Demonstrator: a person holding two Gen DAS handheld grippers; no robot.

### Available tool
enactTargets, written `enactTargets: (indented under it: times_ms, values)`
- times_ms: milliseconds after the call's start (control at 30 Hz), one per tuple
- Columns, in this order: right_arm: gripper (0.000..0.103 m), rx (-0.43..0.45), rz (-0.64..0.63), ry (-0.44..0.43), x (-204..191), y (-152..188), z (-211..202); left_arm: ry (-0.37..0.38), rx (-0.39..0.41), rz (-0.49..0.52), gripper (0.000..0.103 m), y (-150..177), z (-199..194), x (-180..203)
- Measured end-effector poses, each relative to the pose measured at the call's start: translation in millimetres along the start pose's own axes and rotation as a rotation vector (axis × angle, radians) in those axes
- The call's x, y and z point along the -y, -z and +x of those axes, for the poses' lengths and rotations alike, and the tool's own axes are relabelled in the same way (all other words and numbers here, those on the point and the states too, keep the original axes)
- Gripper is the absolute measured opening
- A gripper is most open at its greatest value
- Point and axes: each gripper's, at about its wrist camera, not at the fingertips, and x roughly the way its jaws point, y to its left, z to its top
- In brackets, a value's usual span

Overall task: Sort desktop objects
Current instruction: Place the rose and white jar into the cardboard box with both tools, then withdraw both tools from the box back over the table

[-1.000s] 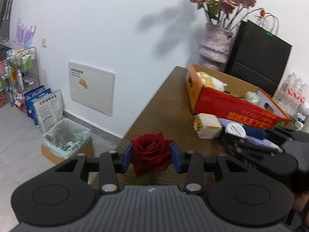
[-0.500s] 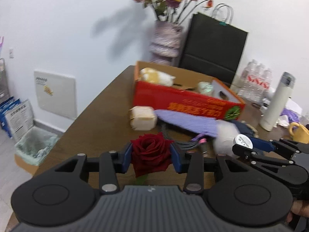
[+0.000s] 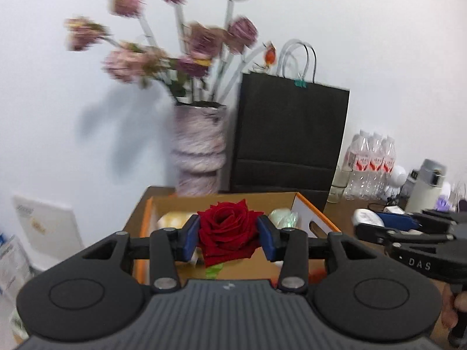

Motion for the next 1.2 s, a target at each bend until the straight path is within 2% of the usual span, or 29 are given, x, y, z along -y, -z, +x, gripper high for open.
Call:
enactTargets:
  times_ms: [100,167,233,300,433,500,600,633,700,733,867,1000,1033,1100,1200]
  values:
    - [0.038,-0.093,0.093,-0.089,25,-26,66,0.005,-0.100,-0.053,0.044,-26,70,5]
    - [0.038,-0.221,0.132,-0.101,34,-34,120,0.018,-0.181,-0.040,0.043,-35,118,12]
    - [0.038,-0.337,0.155,-0.114,39,-39,169,-0.017,-0.250,-0.023,0.043,-36,162,15]
    - [0.038,-0.417,0.181,-0.138,40,-42,200,-0.043,-0.319,-0.041,0.043,-33,197,13]
    - [0.038,-0.548,0.152,-0.088,34,-37,250,-0.044,-0.439,-0.108,0.044,-17,248,-2]
    - [0.038,-0.594,0.142,-0.076,33,-28,267,-0.022,-0.423,-0.104,0.047,-14,254,-3]
    - [0.040,-0.616,0.139,-0.073,28,-16,279,-0.013,-0.424,-0.112,0.062,-17,255,0]
    - [0.043,-0.620,0.147,-0.072,28,-13,282,-0.007,-0.419,-0.110,0.064,-18,253,0]
    - [0.060,-0.610,0.175,-0.070,29,-10,284,0.004,-0.408,-0.105,0.064,-23,247,-1]
    - [0.065,-0.596,0.197,-0.075,31,-10,281,0.015,-0.406,-0.112,0.065,-25,241,-3]
    - [0.067,-0.546,0.263,-0.085,44,-23,258,0.022,-0.399,-0.127,0.071,-35,215,-11]
    - [0.084,-0.538,0.232,-0.051,46,-40,234,-0.005,-0.412,-0.092,0.085,-42,184,-13]
    - [0.086,-0.545,0.220,-0.045,46,-42,230,-0.009,-0.423,-0.086,0.093,-44,176,-14]
    - [0.086,-0.564,0.210,-0.039,47,-45,218,-0.012,-0.434,-0.094,0.101,-47,157,-16]
    - [0.087,-0.551,0.226,-0.028,50,-53,196,-0.030,-0.439,-0.093,0.103,-48,128,-19]
